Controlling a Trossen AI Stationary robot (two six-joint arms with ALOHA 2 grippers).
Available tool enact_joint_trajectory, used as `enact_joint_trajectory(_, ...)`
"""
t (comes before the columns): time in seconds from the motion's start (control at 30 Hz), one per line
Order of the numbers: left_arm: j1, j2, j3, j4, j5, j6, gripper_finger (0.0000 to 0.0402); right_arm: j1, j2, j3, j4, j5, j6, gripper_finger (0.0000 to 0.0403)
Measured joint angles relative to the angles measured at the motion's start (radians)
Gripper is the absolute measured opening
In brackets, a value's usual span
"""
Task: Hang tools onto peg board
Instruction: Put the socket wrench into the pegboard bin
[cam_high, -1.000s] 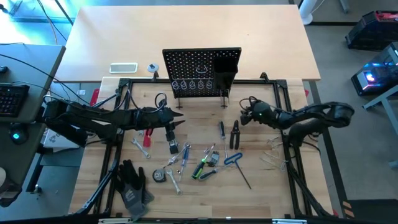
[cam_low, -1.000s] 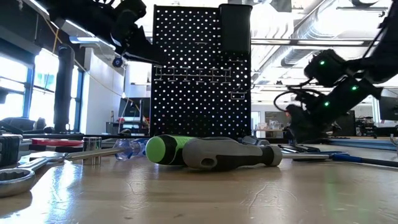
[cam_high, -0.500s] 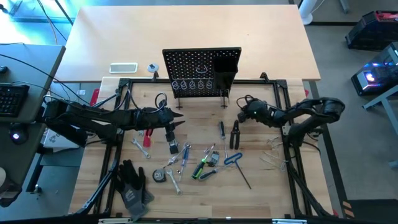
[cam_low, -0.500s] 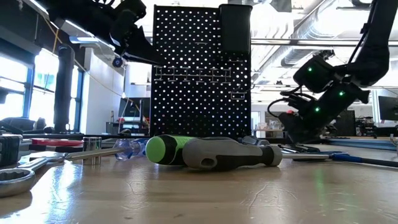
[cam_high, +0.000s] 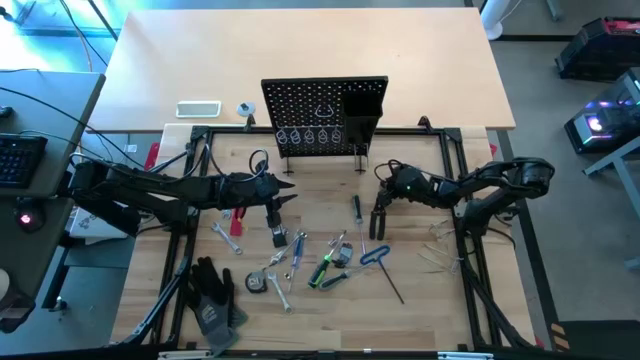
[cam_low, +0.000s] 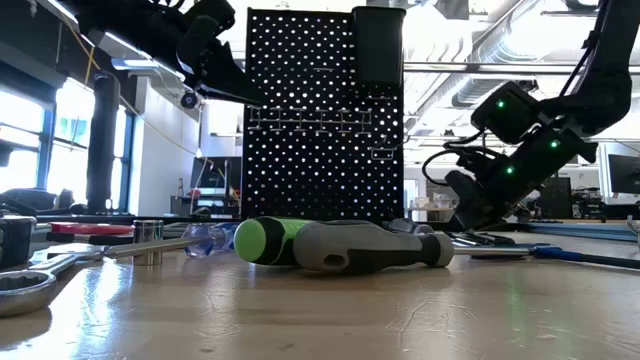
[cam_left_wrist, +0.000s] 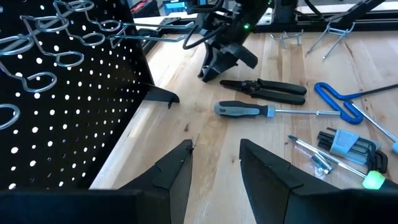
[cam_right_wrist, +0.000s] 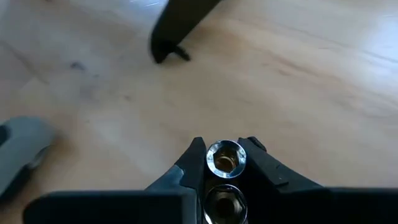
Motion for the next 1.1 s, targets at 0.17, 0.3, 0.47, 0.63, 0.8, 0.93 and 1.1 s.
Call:
enact_joint_trajectory(0.17, 0.0, 0.0, 0.0, 0.0, 0.0, 0.0, 0.0126, 0.056, 0.002, -0.003, 0.038, -0.014, 0.002, 0.0055)
enact_joint_trajectory(0.3, 0.0, 0.0, 0.0, 0.005, -0.001, 0.006, 0.0126, 0.088, 0.004, 0.003, 0.069, -0.03, 0.005, 0.0055)
enact_joint_trajectory(0.47, 0.001, 0.0, 0.0, 0.005, -0.001, 0.008, 0.0126, 0.123, 0.005, 0.035, 0.073, -0.053, -0.012, 0.0055)
enact_joint_trajectory(0.63, 0.001, 0.0, 0.0, 0.007, -0.001, 0.008, 0.0126, 0.143, 0.005, 0.076, 0.08, -0.035, -0.047, 0.0055)
enact_joint_trajectory(0.8, 0.001, 0.0, 0.0, 0.008, -0.001, 0.008, 0.0126, 0.142, 0.004, 0.104, 0.068, -0.029, -0.079, 0.0055)
enact_joint_trajectory(0.93, 0.001, 0.0, 0.0, 0.005, -0.001, 0.008, 0.0126, 0.141, 0.003, 0.113, 0.056, -0.022, -0.091, 0.0055)
enact_joint_trajectory(1.1, 0.001, 0.008, 0.0, 0.01, -0.002, 0.008, 0.0126, 0.141, 0.003, 0.117, 0.057, -0.032, -0.109, 0.0055)
